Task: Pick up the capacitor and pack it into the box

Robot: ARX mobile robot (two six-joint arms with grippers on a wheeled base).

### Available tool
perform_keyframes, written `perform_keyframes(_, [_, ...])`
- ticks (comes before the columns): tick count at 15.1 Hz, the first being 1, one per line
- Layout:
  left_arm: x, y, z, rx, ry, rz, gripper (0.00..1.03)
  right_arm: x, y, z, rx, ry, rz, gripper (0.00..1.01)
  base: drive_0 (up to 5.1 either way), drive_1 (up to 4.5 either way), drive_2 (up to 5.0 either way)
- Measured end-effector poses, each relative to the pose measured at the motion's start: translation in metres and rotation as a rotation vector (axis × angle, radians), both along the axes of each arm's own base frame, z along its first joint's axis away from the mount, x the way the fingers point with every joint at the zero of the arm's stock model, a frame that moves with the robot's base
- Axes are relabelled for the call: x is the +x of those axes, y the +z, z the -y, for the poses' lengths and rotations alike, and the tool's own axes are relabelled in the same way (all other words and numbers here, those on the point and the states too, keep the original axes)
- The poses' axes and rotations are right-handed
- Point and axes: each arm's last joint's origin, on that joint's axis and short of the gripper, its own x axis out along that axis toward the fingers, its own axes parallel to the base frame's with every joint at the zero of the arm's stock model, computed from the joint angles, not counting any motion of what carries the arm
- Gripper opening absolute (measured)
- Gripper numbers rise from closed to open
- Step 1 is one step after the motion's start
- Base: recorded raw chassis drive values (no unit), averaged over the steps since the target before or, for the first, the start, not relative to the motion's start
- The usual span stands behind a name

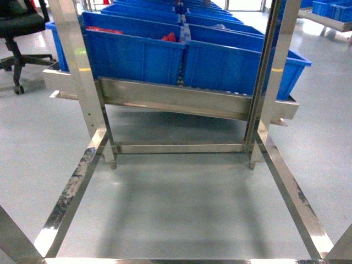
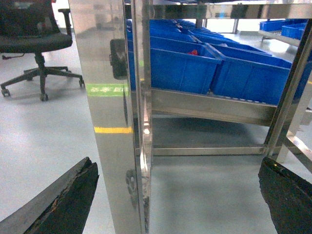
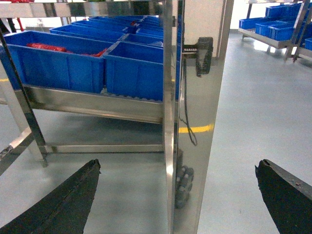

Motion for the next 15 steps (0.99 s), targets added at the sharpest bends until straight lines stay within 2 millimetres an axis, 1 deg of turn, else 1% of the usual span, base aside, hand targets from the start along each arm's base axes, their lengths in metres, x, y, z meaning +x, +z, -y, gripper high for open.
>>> perform_keyframes(15, [0.0000, 0.0000, 0.0000, 0.000, 0.000, 0.000, 0.98, 0.0000, 0.0000, 0.0000, 0.000, 0.000, 0.000, 0.98, 0.0, 0.00, 0.0])
